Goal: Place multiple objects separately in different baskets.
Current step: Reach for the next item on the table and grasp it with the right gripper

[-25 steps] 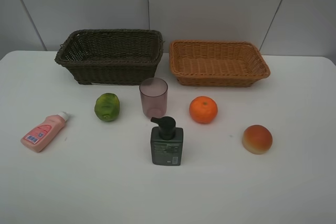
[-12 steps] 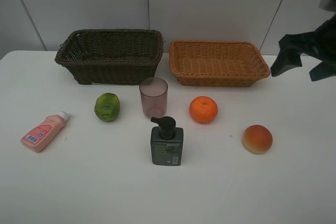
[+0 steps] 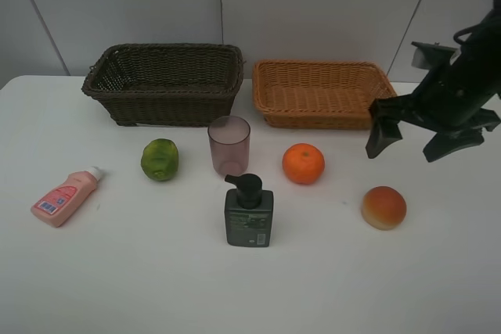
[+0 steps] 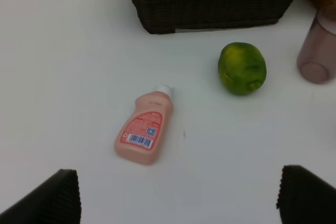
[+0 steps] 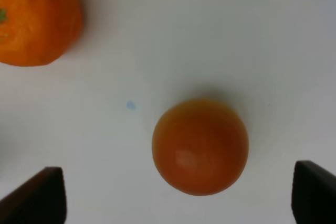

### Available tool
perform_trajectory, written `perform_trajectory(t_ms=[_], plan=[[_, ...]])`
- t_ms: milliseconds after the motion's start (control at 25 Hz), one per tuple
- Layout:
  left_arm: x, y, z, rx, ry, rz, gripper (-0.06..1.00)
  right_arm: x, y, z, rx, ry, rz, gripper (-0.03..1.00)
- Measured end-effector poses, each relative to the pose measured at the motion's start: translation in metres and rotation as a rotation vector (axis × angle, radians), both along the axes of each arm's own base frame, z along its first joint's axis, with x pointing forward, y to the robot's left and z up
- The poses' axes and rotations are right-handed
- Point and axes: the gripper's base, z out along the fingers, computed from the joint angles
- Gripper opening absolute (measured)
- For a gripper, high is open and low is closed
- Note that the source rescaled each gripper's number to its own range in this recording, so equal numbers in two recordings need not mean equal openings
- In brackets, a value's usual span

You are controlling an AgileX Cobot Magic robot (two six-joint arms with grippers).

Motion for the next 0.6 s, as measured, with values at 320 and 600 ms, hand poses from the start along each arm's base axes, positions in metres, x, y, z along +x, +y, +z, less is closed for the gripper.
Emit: perform_trajectory(t_ms=[320, 600], plan=[[0.000, 0.000, 0.000, 0.000, 0.000, 0.000, 0.97, -0.006, -0.004, -0.030, -0.059, 0.037, -0.027, 0.92], [0.000, 0.000, 0.000, 0.000, 0.000, 0.000, 0.97, -0.014, -0.005, -0.046, -0.053, 0.026, -0.044, 0.92]])
